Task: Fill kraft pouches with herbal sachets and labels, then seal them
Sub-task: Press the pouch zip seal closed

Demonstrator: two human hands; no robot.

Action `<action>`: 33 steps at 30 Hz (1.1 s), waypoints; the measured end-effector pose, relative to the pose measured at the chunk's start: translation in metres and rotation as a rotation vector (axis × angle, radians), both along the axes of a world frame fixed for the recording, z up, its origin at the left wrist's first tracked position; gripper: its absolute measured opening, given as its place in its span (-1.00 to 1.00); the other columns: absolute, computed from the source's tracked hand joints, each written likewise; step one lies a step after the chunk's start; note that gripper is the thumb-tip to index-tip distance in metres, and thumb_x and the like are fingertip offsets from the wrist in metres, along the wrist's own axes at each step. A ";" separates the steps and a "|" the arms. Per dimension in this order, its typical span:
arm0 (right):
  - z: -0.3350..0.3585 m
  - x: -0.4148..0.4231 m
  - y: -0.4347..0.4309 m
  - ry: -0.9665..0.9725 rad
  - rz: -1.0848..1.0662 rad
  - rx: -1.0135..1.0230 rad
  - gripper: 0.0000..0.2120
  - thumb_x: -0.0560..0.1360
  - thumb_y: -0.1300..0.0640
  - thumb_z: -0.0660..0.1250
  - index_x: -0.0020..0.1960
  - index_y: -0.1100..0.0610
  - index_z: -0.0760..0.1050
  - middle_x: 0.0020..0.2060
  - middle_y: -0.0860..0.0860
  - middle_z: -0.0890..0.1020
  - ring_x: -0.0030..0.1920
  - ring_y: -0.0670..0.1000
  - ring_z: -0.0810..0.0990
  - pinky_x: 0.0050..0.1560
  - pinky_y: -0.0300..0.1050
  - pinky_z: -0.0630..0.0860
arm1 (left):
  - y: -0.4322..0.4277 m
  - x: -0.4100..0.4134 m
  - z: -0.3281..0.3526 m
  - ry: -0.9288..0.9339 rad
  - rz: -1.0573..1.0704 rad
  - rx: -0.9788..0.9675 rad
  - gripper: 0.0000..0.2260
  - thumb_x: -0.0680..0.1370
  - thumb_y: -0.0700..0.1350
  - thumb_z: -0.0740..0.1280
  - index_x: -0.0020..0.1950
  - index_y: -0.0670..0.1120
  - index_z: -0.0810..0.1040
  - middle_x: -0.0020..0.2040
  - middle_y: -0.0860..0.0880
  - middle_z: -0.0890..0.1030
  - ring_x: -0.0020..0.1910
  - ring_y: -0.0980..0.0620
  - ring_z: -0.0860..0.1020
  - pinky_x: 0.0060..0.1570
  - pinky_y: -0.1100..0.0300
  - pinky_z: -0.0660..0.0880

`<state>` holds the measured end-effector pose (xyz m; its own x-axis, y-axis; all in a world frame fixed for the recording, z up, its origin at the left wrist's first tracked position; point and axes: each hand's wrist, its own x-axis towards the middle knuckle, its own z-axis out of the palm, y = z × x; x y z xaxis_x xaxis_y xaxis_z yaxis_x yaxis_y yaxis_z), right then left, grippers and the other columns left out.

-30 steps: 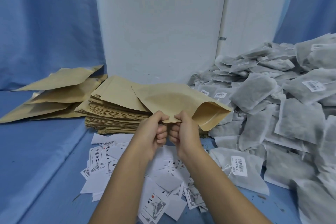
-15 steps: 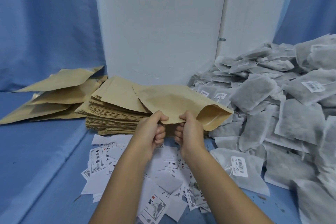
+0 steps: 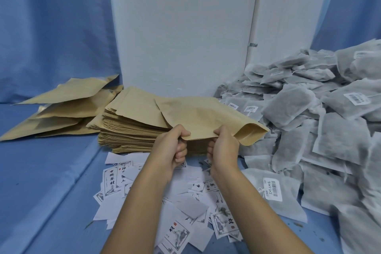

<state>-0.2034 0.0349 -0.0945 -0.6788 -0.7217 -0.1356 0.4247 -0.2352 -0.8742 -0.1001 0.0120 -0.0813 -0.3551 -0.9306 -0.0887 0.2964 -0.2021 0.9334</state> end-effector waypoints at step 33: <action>0.005 0.012 0.006 -0.137 0.260 -0.064 -0.73 0.49 0.19 0.16 -0.37 0.10 0.21 -0.67 -0.09 0.20 -0.67 -0.12 0.07 -0.65 -0.30 0.00 | 0.012 -0.020 0.000 0.029 0.353 -0.010 -0.76 0.48 -0.23 0.29 -0.36 -0.11 0.33 -0.56 0.03 0.27 -0.64 0.15 0.19 -0.62 0.35 0.13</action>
<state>-0.1912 0.0406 -0.0898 -0.4482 -0.8791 -0.1622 0.5910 -0.1553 -0.7915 -0.1205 0.0238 -0.0814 -0.0136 -0.9972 -0.0737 0.3726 -0.0734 0.9251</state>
